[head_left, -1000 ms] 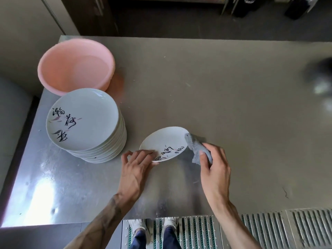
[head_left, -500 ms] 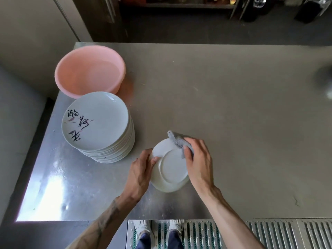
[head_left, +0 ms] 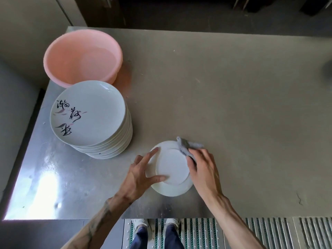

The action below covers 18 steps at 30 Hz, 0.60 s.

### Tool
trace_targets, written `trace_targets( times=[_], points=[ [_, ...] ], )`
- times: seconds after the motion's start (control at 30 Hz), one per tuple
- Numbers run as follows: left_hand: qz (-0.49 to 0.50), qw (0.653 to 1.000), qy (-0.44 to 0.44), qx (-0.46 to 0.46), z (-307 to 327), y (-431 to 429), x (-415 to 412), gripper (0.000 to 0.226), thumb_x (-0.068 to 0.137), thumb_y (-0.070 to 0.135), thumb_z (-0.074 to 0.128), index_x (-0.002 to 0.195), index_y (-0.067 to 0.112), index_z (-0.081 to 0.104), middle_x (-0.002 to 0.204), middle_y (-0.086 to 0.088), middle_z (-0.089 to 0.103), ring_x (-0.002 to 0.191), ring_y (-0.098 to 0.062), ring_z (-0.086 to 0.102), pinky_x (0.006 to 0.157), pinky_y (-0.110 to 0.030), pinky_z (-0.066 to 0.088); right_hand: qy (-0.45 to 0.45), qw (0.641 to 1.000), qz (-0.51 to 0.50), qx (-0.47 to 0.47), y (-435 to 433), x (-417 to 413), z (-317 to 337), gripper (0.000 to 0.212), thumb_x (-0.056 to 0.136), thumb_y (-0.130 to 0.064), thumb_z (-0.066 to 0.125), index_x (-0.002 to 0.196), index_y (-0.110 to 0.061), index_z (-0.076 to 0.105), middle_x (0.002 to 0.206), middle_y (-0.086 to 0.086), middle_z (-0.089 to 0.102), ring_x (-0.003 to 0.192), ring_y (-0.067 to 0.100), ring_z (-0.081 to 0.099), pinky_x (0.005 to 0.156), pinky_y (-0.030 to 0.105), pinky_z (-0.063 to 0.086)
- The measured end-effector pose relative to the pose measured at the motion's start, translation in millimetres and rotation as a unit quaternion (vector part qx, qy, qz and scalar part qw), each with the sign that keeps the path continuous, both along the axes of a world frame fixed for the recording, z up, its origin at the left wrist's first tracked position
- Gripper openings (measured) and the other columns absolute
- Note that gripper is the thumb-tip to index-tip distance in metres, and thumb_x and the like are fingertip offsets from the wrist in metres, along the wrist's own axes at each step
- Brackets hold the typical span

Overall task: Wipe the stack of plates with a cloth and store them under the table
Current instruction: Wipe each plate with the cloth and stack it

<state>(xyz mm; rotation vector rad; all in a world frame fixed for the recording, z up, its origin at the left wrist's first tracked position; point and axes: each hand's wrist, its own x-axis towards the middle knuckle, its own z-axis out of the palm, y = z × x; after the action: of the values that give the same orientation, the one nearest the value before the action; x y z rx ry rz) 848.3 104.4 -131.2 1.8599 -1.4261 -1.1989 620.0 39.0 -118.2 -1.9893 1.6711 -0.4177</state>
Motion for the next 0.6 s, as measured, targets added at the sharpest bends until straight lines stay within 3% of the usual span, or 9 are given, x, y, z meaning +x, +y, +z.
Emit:
trace_targets(
  times=[0.13,0.23,0.37,0.5,0.6],
  points=[
    [0.031,1.0,0.007,-0.002,-1.3,-3.2,-0.3,0.097,0.066,0.063,0.084,0.149,0.053,0.035,0.12,0.004,0.051,0.104,-0.008,0.051,0.091,-0.029,0.048,-0.009,0.998,0.06,0.0,5.6,2.8,-1.5,0.042,0.104,-0.031,0.051,0.145,-0.024,0.054,0.133,-0.007,0.05,0.115,0.016,0.05,0.098,0.028,0.047],
    [0.017,1.0,0.01,0.001,0.3,-7.4,4.3,0.101,0.062,0.059,0.089,0.149,0.051,0.038,0.122,0.002,0.053,0.106,-0.009,0.053,0.093,-0.027,0.047,-0.003,0.999,0.047,0.003,-15.8,3.3,-5.7,0.04,0.104,-0.025,0.053,0.143,-0.02,0.057,0.135,-0.002,0.052,0.115,0.021,0.051,0.096,0.035,0.05],
    [0.041,0.999,0.014,0.001,0.4,-9.7,4.9,0.103,0.058,0.059,0.09,0.146,0.056,0.038,0.116,0.005,0.052,0.101,-0.001,0.052,0.082,-0.006,0.041,-0.002,0.999,0.04,0.0,4.3,-0.3,-7.9,0.042,0.101,-0.026,0.057,0.141,-0.014,0.059,0.134,-0.002,0.051,0.115,0.022,0.053,0.095,0.035,0.052],
    [0.046,0.998,0.029,0.018,0.6,-3.0,-0.7,0.11,0.057,0.06,0.092,0.151,0.054,0.034,0.127,0.006,0.051,0.107,-0.007,0.051,0.088,-0.023,0.045,0.004,0.999,0.047,-0.005,13.7,0.2,-10.3,0.044,0.099,-0.023,0.06,0.142,-0.015,0.058,0.134,-0.003,0.051,0.116,0.022,0.053,0.093,0.035,0.053],
    [0.056,0.996,0.067,0.014,4.9,-6.2,1.5,0.104,0.057,0.066,0.091,0.147,0.053,0.041,0.133,0.003,0.053,0.114,-0.015,0.055,0.094,-0.038,0.055,-0.022,0.999,0.025,0.014,-13.9,5.5,-8.7,0.04,0.101,-0.019,0.059,0.141,-0.014,0.059,0.134,-0.001,0.055,0.117,0.025,0.052,0.098,0.032,0.048]
  ],
)
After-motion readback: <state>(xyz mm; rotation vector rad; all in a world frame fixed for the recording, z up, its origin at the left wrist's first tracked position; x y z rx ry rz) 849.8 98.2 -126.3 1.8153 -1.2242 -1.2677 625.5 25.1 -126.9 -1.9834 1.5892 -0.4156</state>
